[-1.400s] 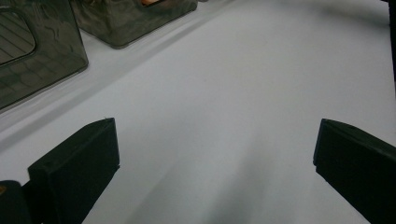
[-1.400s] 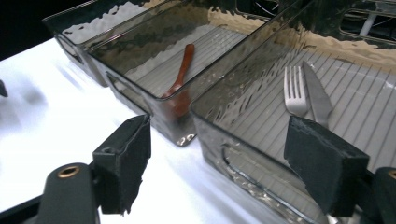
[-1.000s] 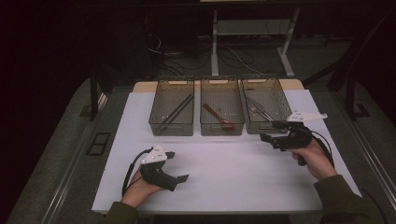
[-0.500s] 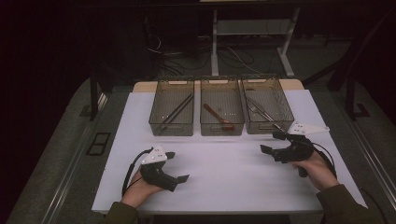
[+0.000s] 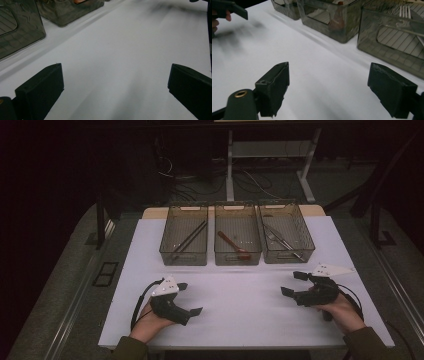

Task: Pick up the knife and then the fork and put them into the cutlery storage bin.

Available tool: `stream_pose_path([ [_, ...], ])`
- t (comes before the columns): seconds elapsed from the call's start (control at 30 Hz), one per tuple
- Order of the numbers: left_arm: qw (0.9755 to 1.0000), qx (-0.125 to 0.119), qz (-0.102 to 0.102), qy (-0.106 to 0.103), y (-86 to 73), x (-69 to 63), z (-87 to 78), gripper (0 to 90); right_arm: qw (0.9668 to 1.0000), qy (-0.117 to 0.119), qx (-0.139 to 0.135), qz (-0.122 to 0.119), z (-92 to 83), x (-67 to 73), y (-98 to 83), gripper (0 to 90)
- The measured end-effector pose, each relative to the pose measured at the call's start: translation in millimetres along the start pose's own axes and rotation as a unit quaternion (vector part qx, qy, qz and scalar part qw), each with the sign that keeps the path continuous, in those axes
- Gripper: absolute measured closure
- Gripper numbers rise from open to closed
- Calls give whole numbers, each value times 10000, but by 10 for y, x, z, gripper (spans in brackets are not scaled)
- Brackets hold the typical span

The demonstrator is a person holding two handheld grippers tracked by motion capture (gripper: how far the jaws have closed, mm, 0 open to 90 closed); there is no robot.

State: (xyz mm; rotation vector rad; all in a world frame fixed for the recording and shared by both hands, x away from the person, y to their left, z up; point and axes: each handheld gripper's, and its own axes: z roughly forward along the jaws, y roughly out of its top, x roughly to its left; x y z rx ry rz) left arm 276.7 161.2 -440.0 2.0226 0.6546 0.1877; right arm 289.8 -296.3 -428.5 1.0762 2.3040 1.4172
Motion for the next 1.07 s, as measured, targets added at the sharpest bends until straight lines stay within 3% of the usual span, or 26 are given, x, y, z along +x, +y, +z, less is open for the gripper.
stream_pose_path([
  [0.53,10000,38,23,-15,-1,-5,5,0,10000,41,61,0,-113,121,-223,168],
  [1.07,10000,57,55,-14,-1,-12,13,0,9996,146,158,-191,-55,210,-251,151],
])
